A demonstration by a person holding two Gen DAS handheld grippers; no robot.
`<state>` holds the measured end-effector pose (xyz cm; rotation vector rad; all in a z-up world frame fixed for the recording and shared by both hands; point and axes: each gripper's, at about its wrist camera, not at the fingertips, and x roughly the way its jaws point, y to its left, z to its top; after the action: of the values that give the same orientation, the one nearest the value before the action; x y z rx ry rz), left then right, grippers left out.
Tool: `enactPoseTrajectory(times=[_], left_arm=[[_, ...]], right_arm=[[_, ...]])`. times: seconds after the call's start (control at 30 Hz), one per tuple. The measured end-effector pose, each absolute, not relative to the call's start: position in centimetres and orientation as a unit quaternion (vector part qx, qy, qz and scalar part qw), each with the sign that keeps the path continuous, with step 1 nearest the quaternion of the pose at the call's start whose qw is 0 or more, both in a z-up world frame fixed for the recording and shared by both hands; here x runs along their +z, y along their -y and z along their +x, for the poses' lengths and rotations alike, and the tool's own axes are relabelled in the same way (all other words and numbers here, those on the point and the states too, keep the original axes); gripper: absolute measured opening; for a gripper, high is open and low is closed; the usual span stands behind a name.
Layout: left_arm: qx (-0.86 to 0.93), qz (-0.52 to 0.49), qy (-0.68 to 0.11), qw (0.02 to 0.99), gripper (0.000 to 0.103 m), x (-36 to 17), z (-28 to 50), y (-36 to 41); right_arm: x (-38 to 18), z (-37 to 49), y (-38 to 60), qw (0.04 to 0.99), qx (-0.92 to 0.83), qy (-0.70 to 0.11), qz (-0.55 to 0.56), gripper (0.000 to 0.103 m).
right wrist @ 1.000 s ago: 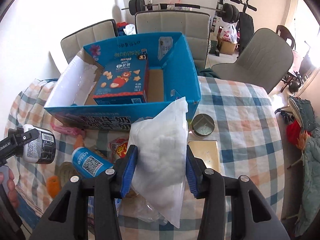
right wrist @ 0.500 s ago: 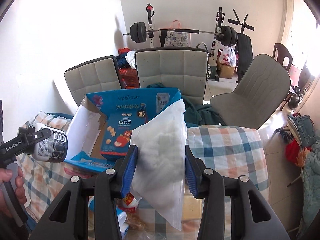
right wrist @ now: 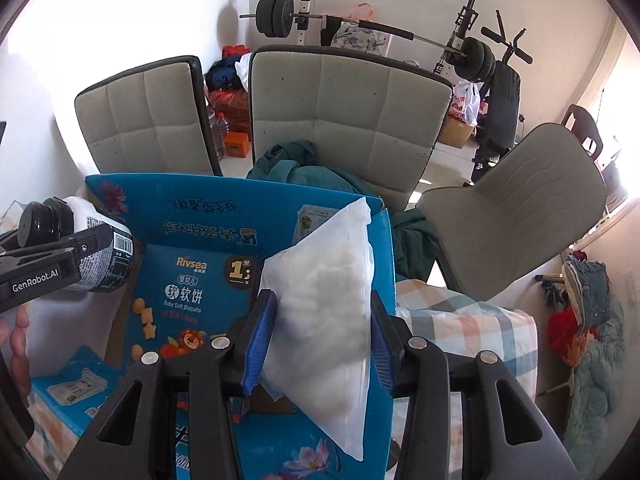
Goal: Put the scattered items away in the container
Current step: 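Carry the white bag into the box with the right tool while the left tool places the black-capped bottle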
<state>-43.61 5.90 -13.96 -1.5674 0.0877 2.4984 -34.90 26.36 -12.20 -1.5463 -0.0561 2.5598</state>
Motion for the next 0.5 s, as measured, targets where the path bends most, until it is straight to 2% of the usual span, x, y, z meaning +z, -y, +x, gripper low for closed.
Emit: enactPoseTrajectory(times=[0.33,0.4,0.47,0.5], left_arm=[[0.837,-0.539,-0.038,0.091,0.084,-16.3,-44.9,-6.3],[0.836,-0.541,-0.03,0.085,0.086,-16.1,-45.1,-6.2],[0.838,-0.54,-0.02,0.077,0.096,-15.7,-45.1,-5.7],[0.839,-0.538,-0.013,0.077,0.098,-15.3,-45.1,-5.5]], right_arm=[[-15.6,-37.6,-25.4,0.073,0.839,0.046,-0.537,0.048],[-15.7,-37.7,-25.5,0.074,0.837,0.041,-0.54,0.05],[-15.6,-37.8,-26.0,0.071,0.836,0.027,-0.543,0.054],[-15.4,-37.8,-26.3,0.072,0.836,0.021,-0.544,0.056]])
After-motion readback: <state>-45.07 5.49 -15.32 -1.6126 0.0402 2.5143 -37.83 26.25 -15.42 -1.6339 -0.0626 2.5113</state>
